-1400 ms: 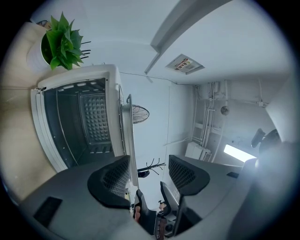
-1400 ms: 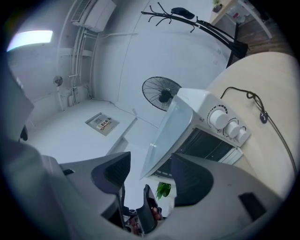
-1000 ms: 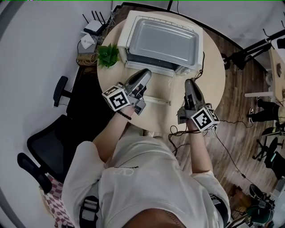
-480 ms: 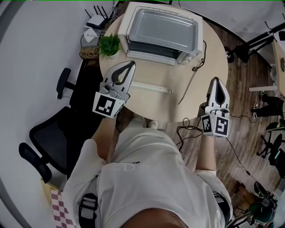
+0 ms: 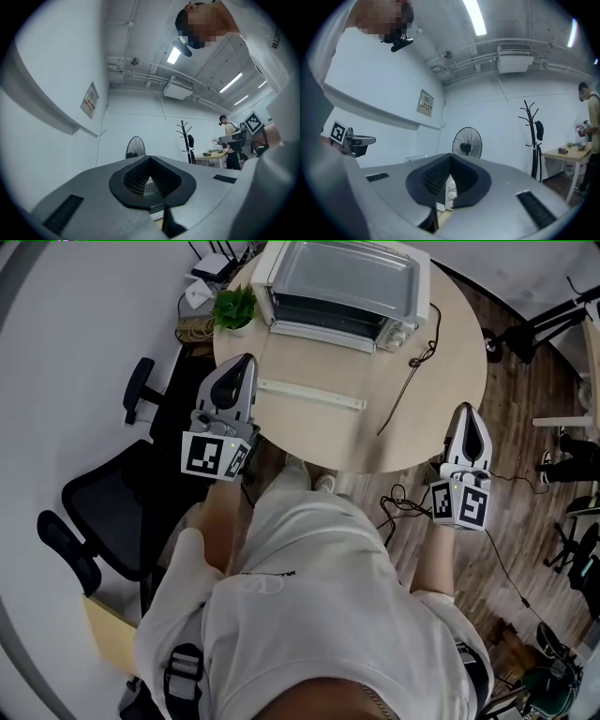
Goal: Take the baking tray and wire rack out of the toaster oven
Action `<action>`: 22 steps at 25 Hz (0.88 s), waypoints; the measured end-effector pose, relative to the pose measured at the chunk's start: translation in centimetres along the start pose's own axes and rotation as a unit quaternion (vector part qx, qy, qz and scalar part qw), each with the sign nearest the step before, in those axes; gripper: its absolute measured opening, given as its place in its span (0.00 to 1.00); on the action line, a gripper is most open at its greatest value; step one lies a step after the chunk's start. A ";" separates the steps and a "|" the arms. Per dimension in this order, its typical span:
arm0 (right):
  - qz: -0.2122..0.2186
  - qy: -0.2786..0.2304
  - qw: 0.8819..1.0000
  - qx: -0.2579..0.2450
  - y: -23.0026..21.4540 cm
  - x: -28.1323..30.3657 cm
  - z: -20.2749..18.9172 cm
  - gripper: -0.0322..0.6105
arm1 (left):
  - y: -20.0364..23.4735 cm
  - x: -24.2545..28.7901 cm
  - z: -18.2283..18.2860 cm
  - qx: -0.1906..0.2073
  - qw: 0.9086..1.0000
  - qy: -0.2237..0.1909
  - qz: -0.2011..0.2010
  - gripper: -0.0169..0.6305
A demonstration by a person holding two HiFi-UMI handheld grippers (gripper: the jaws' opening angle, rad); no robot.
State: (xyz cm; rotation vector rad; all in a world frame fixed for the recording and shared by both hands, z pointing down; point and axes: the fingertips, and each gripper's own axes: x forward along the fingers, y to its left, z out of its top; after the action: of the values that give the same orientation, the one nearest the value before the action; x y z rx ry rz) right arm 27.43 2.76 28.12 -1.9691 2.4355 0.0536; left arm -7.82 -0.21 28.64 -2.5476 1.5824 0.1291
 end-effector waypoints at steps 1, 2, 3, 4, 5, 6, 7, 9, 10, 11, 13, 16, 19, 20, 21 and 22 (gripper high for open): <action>0.001 0.000 1.000 -0.002 -0.1 -0.2 0.0 0.04 | -0.2 -0.3 -0.1 -0.006 1.000 0.001 0.005 0.03; 0.003 0.001 1.000 -0.005 -0.1 -0.4 0.1 0.04 | -0.4 -0.5 -0.2 -0.010 1.000 0.002 0.009 0.03; 0.004 0.000 1.000 -0.008 -0.3 -0.6 0.2 0.04 | -0.7 -0.7 -0.2 -0.011 1.000 0.002 0.011 0.03; 0.004 -0.001 1.000 -0.008 -0.4 -0.8 0.3 0.04 | -1.0 -0.8 -0.2 -0.012 1.000 0.001 0.011 0.03; 0.004 -0.003 1.000 -0.006 -0.4 -0.9 0.3 0.04 | -1.3 -1.0 -0.1 -0.012 1.000 0.000 0.010 0.03; 0.004 -0.004 1.000 -0.005 -0.5 -1.1 0.4 0.04 | -1.4 -1.1 0.0 -0.013 1.000 -0.001 0.009 0.03; 0.004 -0.005 1.000 -0.005 -0.5 -1.3 0.4 0.04 | -1.5 -1.2 0.2 -0.013 1.000 -0.002 0.008 0.03; 0.004 -0.006 1.000 -0.006 -0.4 -1.5 0.6 0.04 | -1.7 -1.3 0.5 -0.015 1.000 -0.006 0.006 0.03; 0.004 -0.006 1.000 -0.005 -0.4 -1.6 0.6 0.04 | -1.7 -1.4 0.7 -0.016 1.000 -0.008 0.005 0.03; 0.005 -0.005 1.000 -0.004 -0.4 -1.6 0.6 0.04 | -1.7 -1.4 0.8 -0.018 1.000 -0.009 0.005 0.03; 0.006 -0.004 1.000 -0.003 -0.3 -1.7 0.7 0.04 | -1.8 -1.4 0.9 -0.018 1.000 -0.011 0.005 0.03; 0.007 -0.004 1.000 -0.005 -0.1 -1.9 0.7 0.04 | -1.9 -1.7 0.9 -0.019 1.000 -0.011 0.004 0.03; 0.009 -0.003 1.000 -0.007 0.2 -2.1 0.8 0.04 | -1.9 -1.9 0.9 -0.022 1.000 -0.010 0.003 0.03; 0.009 -0.003 1.000 -0.007 0.2 -2.1 0.8 0.04 | -1.9 -2.0 0.9 -0.022 1.000 -0.010 0.002 0.03; 0.010 -0.002 1.000 -0.007 0.3 -2.1 0.8 0.04 | -2.0 -2.0 0.9 -0.023 1.000 -0.010 0.001 0.03; 0.010 -0.002 1.000 -0.007 0.3 -2.1 0.8 0.04 | -2.0 -2.0 0.9 -0.024 1.000 -0.010 0.000 0.03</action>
State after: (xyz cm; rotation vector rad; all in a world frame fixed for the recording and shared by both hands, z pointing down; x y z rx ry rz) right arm 27.55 4.92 27.39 -1.9473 2.4589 0.0747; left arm -6.89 2.64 28.20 -2.5730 1.5921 0.1940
